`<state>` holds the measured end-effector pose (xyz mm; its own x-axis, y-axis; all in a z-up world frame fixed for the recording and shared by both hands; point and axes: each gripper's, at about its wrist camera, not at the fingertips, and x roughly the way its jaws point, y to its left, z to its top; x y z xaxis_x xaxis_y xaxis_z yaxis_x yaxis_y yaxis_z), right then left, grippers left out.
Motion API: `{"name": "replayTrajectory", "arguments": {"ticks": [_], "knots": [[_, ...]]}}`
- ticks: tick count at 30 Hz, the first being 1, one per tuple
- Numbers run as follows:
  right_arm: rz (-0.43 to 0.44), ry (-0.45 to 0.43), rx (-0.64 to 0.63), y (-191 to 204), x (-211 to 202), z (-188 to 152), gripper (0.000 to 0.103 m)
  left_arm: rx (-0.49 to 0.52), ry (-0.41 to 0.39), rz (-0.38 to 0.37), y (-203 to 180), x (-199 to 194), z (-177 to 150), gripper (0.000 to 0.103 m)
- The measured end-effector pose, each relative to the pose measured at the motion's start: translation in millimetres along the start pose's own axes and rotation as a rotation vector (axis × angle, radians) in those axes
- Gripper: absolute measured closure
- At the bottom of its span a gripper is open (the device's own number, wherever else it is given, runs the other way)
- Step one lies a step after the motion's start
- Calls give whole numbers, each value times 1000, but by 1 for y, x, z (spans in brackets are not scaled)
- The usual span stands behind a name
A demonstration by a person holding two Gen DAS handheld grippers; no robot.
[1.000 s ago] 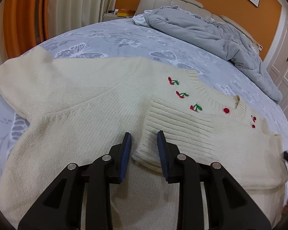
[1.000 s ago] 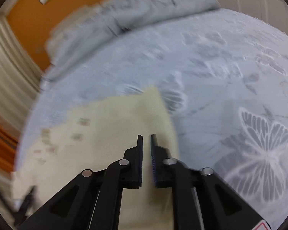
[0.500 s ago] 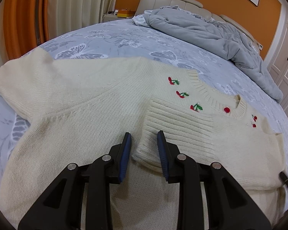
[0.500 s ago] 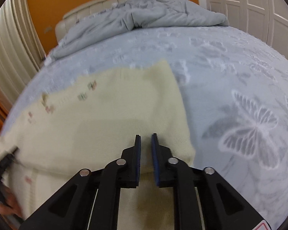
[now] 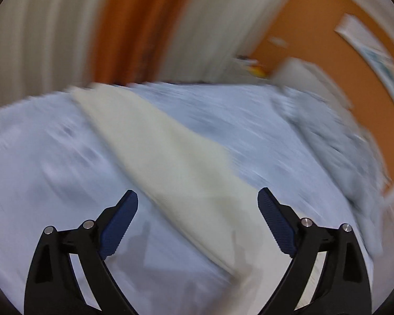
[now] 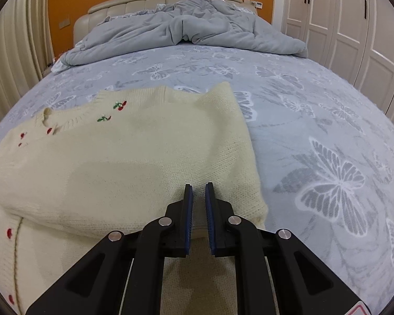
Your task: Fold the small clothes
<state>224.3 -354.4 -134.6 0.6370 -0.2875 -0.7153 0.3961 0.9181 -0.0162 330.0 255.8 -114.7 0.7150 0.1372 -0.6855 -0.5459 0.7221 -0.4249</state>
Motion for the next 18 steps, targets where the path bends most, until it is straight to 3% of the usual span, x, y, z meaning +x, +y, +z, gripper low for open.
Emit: {"name": "replayTrajectory", "arguments": {"ticks": [4,5,6,7,8,9,10,11,13,14,16,18], "knots": [[-39,-5,-28,8,0,-2,92,-187,161,106,59,57,47,14],[-51,-5,-37,10,1,-2,92,-216,177,121,67,67,52,19],[-58,-6,-42,12,1,-2,92,-221,144,136,70,71,57,24],[-64,-6,-48,13,1,-2,92,-197,123,166,65,72,59,34],[-68,-6,-51,14,2,-2,92,-161,123,180,59,75,61,73],[-68,-7,-50,13,2,-2,92,-123,147,175,50,80,63,93],[-64,-7,-48,14,2,-2,92,-83,141,176,37,77,63,95],[-62,-8,-46,13,2,-2,92,-34,79,173,20,64,63,95],[-60,-10,-43,13,3,-2,92,155,-52,87,-36,21,54,95],[-60,-11,-43,13,3,-3,92,221,-80,31,-62,4,47,95],[-56,-11,-39,13,3,-3,92,306,-89,-144,-119,-39,23,95],[-52,-11,-34,12,3,-2,92,340,-48,-299,-163,-70,-4,95]]}}
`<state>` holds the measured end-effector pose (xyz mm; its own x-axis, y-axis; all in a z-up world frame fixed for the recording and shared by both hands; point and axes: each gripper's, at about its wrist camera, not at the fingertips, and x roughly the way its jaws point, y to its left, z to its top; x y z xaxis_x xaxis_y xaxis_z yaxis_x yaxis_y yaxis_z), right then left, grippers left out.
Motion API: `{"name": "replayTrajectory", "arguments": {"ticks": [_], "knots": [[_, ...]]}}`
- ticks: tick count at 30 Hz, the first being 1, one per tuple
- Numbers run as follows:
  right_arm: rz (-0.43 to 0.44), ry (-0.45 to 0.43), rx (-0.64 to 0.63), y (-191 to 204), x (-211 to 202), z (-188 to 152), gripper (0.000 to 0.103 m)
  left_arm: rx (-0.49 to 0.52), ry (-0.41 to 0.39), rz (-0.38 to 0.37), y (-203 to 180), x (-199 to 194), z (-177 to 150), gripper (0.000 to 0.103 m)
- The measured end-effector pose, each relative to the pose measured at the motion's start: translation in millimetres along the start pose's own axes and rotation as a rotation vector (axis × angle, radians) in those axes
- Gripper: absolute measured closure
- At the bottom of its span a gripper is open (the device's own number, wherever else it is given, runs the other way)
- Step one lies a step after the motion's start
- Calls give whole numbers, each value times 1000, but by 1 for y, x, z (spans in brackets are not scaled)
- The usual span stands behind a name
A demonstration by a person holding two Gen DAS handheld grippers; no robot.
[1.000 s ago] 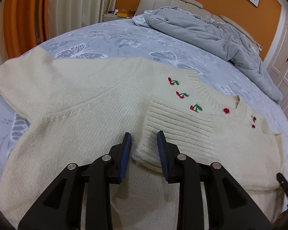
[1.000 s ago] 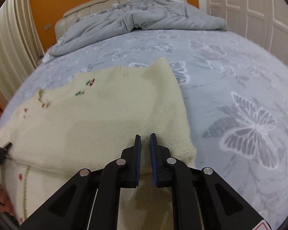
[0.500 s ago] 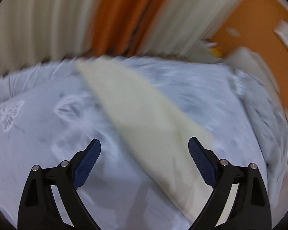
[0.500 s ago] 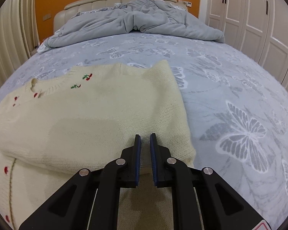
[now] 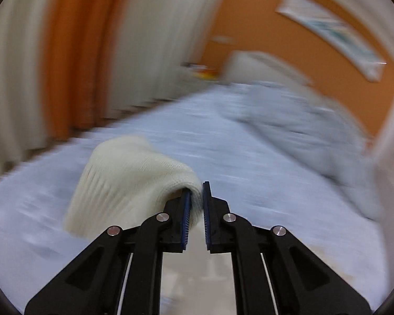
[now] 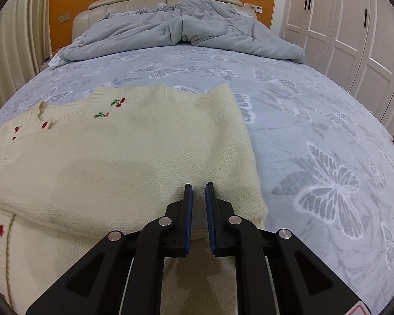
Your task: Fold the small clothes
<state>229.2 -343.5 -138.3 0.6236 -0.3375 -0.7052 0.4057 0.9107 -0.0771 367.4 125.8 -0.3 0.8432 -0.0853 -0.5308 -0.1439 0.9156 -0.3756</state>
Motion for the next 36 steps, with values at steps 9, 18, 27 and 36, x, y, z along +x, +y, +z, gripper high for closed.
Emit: {"name": "replayTrajectory", "arguments": {"ticks": [9,18,27,36], "knots": [[59,2,47,-9,1,0,92,184,430,-244,-152,35,-172,51],[173,40,108,-15,-11,15,73,-198,294,-200,-35,-4,-157,17],[313,65,-222,146,-48,54,35,-398,398,2,25,65,-148,19],[476,117,172,93,-23,78,91,-218,335,90,14,51,-162,30]]}}
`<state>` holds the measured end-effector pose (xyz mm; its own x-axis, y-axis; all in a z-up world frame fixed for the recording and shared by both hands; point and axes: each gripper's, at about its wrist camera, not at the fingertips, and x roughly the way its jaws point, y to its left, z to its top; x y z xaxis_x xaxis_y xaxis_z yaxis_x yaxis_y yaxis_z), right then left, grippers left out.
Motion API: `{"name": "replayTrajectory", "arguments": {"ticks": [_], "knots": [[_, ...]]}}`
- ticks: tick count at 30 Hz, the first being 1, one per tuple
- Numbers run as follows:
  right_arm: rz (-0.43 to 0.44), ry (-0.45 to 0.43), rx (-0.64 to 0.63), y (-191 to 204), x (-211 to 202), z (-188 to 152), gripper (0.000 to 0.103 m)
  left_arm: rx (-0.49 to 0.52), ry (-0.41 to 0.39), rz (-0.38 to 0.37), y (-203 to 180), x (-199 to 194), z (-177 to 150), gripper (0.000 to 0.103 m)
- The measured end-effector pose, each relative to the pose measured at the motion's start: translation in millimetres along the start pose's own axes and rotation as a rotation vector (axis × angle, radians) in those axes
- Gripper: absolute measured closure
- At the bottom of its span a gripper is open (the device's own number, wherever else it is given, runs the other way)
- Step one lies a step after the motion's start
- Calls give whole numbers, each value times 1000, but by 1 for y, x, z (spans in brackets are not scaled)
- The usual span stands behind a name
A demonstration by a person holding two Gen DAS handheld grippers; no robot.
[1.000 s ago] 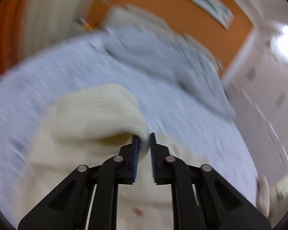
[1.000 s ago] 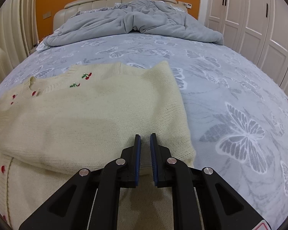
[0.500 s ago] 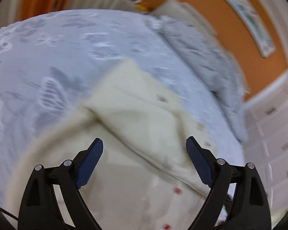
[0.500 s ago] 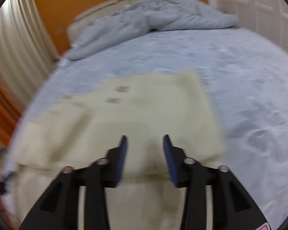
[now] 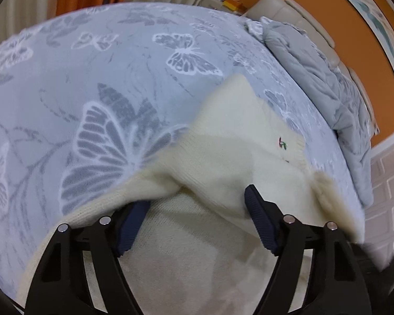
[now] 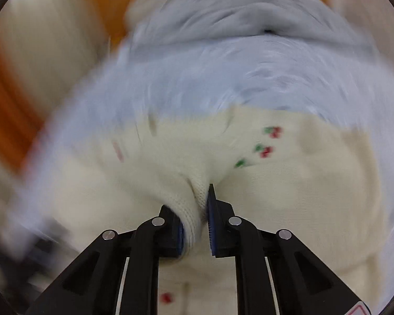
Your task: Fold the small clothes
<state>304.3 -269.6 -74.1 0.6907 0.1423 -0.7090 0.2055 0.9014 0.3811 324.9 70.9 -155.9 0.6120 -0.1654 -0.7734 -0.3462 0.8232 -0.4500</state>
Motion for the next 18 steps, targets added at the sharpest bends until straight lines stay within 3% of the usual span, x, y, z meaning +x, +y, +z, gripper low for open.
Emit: {"name": "replayTrajectory", "arguments": {"ticks": [2,3,5,6,7,8,9,10,12,14,16,17,18], "knots": [[38,-39,176,-47,-21,-8,87,54,-25,6,-2,1,-6,32],[23,0,219,-71,-13,-20,82,75,-40,15,-2,1,-10,31],[-30,106,204,-98,11,-42,80,144,-81,43,-9,2,-20,30],[29,50,203,-106,2,-45,79,160,-89,50,-9,0,-23,29],[30,45,212,-108,-4,-42,70,167,-94,49,-10,0,-23,29],[25,48,218,-109,-7,-40,65,151,-91,33,-8,-3,-22,29],[26,44,231,-111,-10,-34,51,116,-86,3,-4,-5,-18,30],[31,31,247,-114,-12,-28,44,48,-77,-43,4,-8,-12,31],[17,15,280,-124,-11,-20,43,-73,-55,-91,18,-8,-4,39],[0,5,332,-136,-7,-14,46,-177,-37,-103,28,-5,3,47],[-39,3,359,-143,-2,-8,91,-256,-38,-104,34,-5,9,63],[-37,31,343,-140,2,-2,91,-299,-49,-119,39,-7,12,77],[-2,16,315,-133,-5,4,92,-341,-63,-146,45,-11,14,81]]}}
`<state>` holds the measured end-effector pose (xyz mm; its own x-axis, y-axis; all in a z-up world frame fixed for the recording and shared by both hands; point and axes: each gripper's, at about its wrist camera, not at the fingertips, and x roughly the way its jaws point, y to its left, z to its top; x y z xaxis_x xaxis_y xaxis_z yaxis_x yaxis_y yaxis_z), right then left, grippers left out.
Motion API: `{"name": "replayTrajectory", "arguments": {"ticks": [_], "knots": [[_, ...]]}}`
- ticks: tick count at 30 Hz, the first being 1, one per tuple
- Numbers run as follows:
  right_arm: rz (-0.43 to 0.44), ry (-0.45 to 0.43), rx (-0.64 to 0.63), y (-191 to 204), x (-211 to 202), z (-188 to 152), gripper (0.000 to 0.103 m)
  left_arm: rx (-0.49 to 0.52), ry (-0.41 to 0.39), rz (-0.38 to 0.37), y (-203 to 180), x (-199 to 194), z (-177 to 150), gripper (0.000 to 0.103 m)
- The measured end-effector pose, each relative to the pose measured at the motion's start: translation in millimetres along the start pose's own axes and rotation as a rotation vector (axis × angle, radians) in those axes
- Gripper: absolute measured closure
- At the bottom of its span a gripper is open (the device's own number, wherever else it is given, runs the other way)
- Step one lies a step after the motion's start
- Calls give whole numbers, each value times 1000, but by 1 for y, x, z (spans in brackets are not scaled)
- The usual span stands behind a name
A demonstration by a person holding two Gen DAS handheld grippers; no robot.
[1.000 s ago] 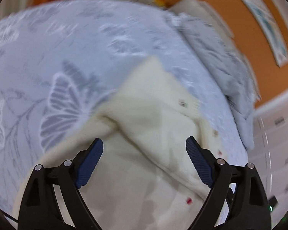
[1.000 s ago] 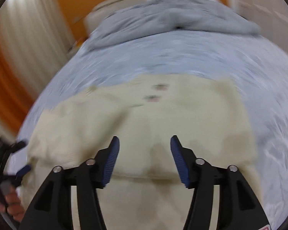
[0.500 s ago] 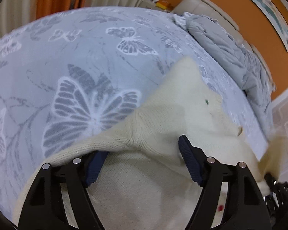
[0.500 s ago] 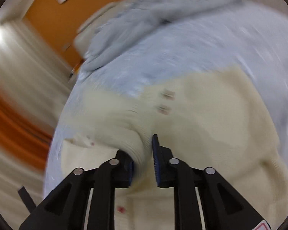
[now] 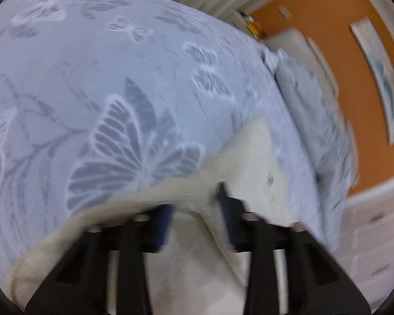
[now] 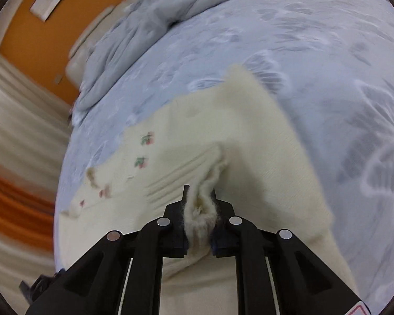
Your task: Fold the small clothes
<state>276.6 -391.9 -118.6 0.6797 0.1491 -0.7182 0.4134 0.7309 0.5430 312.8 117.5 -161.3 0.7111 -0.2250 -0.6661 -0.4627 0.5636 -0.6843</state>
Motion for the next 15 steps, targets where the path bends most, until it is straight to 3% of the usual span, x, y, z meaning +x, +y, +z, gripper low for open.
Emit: {"name": "replayTrajectory", "arguments": {"ticks": [2,4,6,8,9,10,12,15], "knots": [[159,-104,-131,35,-39,6,92,-35,-15,-38,6,-3,6,82],[238,-174,-195,52,-62,6,93,3,-17,10,9,7,1,82],[173,-188,-219,45,-54,8,93,44,-38,20,14,12,-6,82],[-30,-12,-161,6,3,6,93,123,-69,37,8,12,-14,81],[-77,57,-146,-8,21,3,94,158,-77,50,5,12,-17,81],[-32,28,-152,-16,19,-2,94,192,-89,61,3,12,-20,81],[-35,17,-152,-15,5,0,85,222,-100,58,2,11,-22,80],[-144,-76,-156,-10,-28,-4,74,234,-76,9,2,3,-22,73]]}}
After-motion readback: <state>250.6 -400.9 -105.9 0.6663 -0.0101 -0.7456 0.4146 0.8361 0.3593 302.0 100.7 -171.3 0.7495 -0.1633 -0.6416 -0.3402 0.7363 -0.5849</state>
